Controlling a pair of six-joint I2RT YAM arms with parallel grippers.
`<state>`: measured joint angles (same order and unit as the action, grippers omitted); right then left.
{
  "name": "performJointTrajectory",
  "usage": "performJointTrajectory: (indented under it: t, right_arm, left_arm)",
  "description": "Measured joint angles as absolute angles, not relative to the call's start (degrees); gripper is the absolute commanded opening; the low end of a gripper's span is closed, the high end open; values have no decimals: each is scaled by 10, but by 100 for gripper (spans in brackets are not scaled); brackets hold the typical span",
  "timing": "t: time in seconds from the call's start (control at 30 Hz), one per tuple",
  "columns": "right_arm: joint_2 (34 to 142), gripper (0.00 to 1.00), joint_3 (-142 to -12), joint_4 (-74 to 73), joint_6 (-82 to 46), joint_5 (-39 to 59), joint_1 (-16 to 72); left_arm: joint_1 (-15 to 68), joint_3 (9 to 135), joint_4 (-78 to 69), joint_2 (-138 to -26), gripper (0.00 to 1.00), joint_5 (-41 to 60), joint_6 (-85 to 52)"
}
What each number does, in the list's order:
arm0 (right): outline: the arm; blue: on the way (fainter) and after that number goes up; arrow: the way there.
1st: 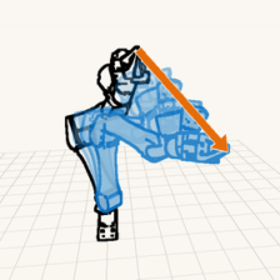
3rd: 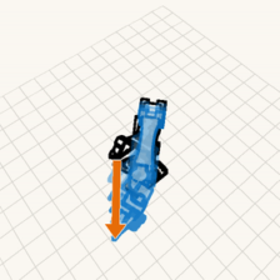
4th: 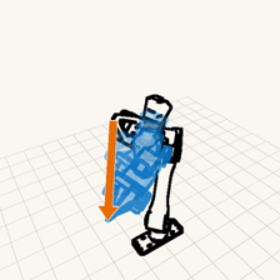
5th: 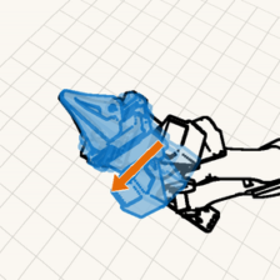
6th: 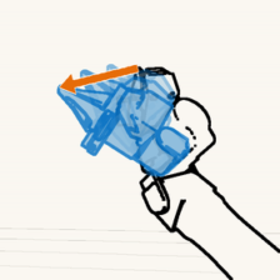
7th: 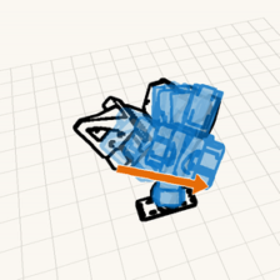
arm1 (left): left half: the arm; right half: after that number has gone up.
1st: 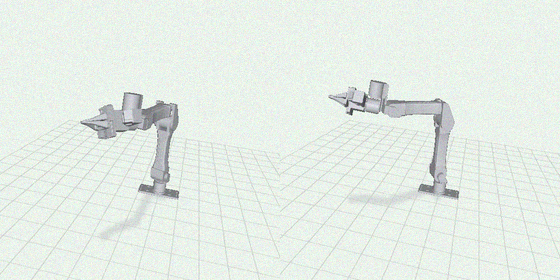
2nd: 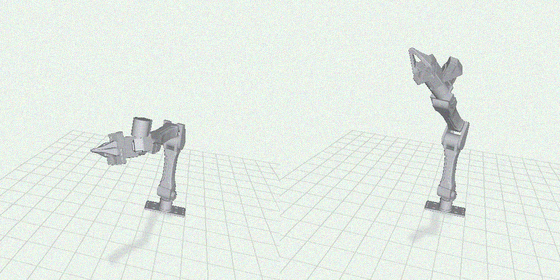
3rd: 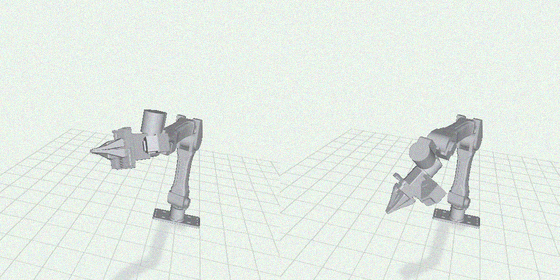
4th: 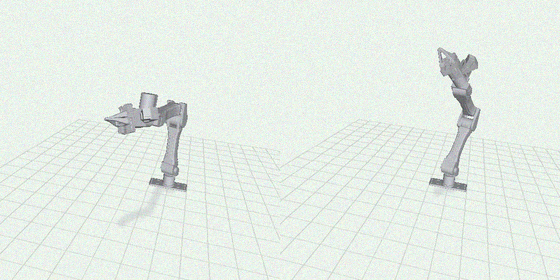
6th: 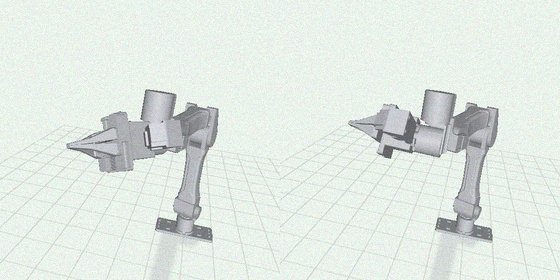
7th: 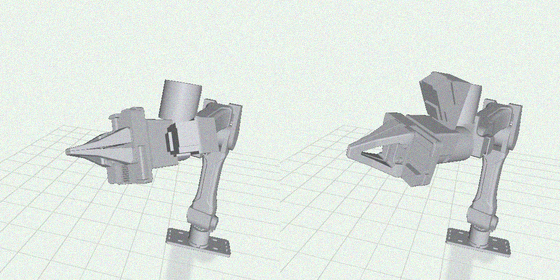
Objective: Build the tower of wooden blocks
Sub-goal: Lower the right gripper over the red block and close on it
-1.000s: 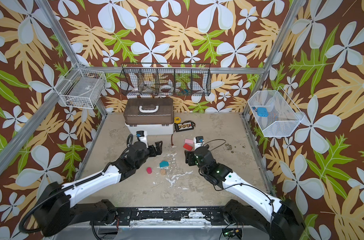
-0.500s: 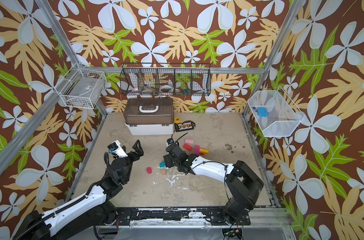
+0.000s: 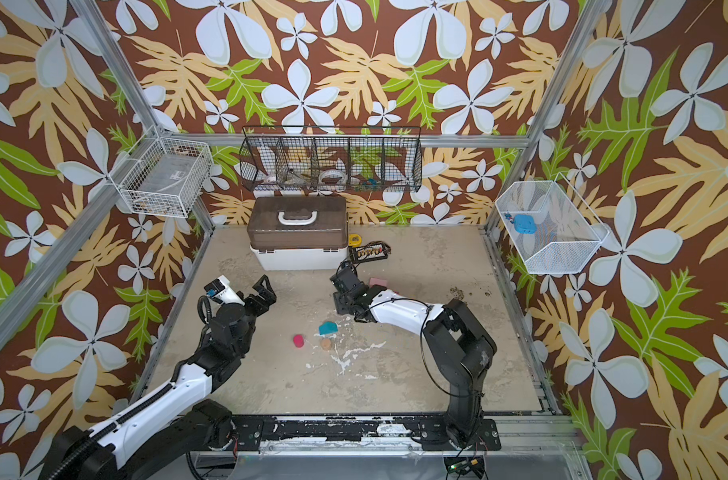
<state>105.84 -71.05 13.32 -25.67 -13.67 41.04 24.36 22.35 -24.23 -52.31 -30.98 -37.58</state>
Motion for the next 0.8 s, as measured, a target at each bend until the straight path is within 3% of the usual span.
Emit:
performJointTrajectory:
  t: [0.23,0.8]
  right_arm:
    - [1099,75,-751,169,-254,-148,356]
    - [1182,77,-825,215,-229,-138,331]
  left_arm:
    - [243,223,-242,-527,100,-294,-383]
    - [242,233,-242,-535,100,-275,-385]
